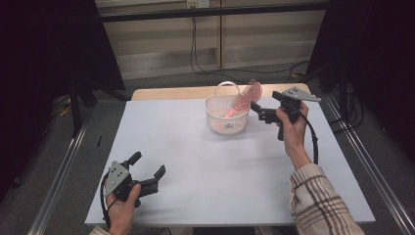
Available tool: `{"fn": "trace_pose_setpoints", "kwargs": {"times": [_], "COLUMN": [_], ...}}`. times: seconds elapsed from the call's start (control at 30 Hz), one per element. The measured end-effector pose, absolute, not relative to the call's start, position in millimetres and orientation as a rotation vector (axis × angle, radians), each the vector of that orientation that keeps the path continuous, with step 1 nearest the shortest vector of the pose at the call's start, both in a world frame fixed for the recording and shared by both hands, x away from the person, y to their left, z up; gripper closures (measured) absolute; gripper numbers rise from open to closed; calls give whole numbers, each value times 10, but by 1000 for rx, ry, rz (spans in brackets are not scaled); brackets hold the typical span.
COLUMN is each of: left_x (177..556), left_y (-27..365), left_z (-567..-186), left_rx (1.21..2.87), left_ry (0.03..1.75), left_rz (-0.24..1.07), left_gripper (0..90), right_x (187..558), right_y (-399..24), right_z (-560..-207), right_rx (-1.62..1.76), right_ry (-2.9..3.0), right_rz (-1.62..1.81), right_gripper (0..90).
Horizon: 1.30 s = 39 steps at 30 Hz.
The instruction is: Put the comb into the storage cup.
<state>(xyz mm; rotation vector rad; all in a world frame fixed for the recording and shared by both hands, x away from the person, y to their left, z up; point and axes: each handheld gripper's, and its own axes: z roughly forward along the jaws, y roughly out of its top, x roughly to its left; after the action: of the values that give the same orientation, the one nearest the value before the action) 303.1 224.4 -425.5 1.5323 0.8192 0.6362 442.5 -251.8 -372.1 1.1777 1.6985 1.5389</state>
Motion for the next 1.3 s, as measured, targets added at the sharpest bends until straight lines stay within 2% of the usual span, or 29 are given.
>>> {"fn": "trace_pose_setpoints", "kwargs": {"times": [1.3], "left_x": [2996], "left_y": [2311], "left_z": [-4216], "left_rx": [1485], "left_ry": [843], "left_rz": [678], "left_gripper": [30], "right_x": [3782], "right_y": [-2534], "right_z": [-3756], "right_rx": [1063], "right_ry": [1718], "right_rz": [1524], "right_gripper": [1]}}
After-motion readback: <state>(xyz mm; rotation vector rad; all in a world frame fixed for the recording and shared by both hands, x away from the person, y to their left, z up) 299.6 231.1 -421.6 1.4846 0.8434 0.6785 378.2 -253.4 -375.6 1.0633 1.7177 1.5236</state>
